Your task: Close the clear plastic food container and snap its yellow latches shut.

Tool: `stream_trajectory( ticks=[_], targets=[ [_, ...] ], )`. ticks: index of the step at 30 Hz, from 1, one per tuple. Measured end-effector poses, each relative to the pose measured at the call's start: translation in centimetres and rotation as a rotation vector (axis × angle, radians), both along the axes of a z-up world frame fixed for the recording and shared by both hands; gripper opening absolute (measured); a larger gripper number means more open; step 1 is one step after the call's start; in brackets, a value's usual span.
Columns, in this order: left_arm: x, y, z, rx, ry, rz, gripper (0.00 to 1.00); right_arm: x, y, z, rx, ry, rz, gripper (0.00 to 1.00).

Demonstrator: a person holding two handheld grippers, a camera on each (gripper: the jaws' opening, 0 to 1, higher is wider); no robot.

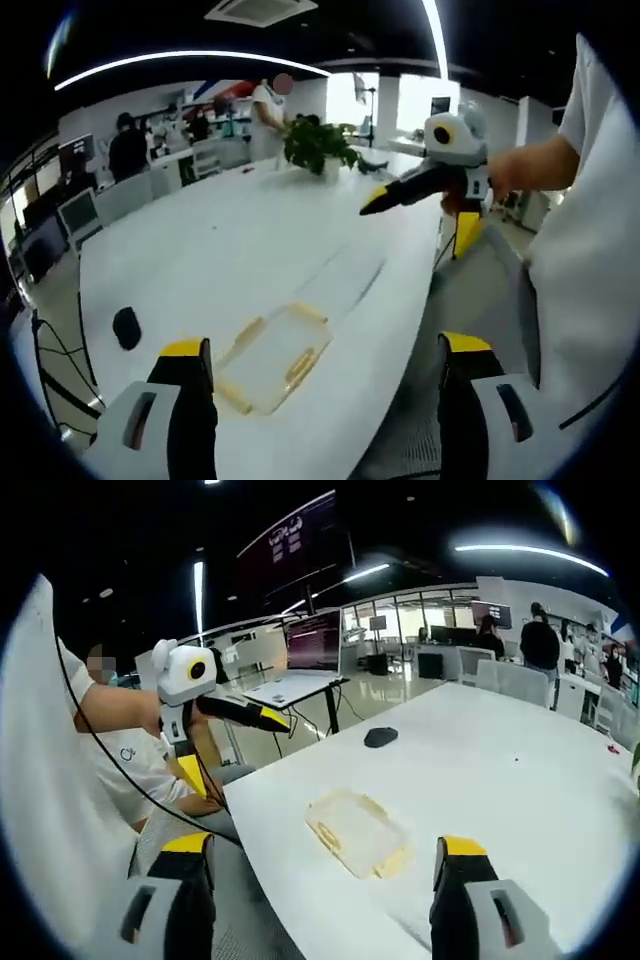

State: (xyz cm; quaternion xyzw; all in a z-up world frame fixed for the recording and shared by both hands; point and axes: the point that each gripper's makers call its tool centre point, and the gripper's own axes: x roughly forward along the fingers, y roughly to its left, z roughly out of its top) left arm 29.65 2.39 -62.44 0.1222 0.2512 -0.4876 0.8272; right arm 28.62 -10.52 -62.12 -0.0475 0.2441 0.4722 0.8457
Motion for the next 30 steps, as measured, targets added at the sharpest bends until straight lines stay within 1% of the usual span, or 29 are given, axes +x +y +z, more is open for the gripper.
stream_trajectory(
  ticks=[4, 6, 10, 13, 16, 18, 22, 23, 27, 28, 30],
  targets=[
    [0.6, 0.4, -0.2, -0.014, 0.009, -0.009, 0.92, 0.5, 0.2, -0.3, -0.01, 0.006, 0.009, 0.9],
    [0.9, 0.7, -0.4, -0.001, 0.001, -0.02, 0.91, 0.7, 0.3, -0.5, -0.023, 0.001, 0.017, 0.9],
    [1.5, 1.2, -0.9, 0.017, 0.002, -0.026, 0.91, 1.3, 0.5, -0.9, -0.04, 0.002, 0.027, 0.9],
    [1.7, 1.4, -1.3, 0.019, 0.009, -0.039, 0.91, 1.5, 0.7, -1.8, -0.073, 0.009, 0.044, 0.9],
    [1.9, 1.7, -1.8, 0.038, 0.012, -0.048, 0.9, 1.7, 0.9, -2.5, -0.092, 0.012, 0.051, 0.9],
    [2.2, 1.9, -2.0, 0.043, 0.014, -0.048, 0.9, 2.1, 0.8, -2.7, -0.112, -0.005, 0.042, 0.9],
    [2.5, 2.3, -2.5, 0.045, 0.02, -0.052, 0.9, 2.2, 1.1, -3.2, -0.135, -0.012, 0.064, 0.89],
    [2.7, 2.5, -2.9, 0.068, 0.02, -0.055, 0.9, 2.3, 1.1, -3.4, -0.142, -0.016, 0.068, 0.89],
    [3.0, 3.0, -3.9, 0.113, 0.022, -0.076, 0.89, 2.6, 1.1, -3.9, -0.161, -0.015, 0.08, 0.89],
    [3.0, 3.2, -4.1, 0.124, 0.021, -0.083, 0.88, 2.8, 0.9, -4.2, -0.176, -0.012, 0.081, 0.89],
    [3.1, 3.3, -4.4, 0.145, 0.013, -0.103, 0.87, 3.0, 0.8, -4.4, -0.193, -0.025, 0.09, 0.9]
  ],
)
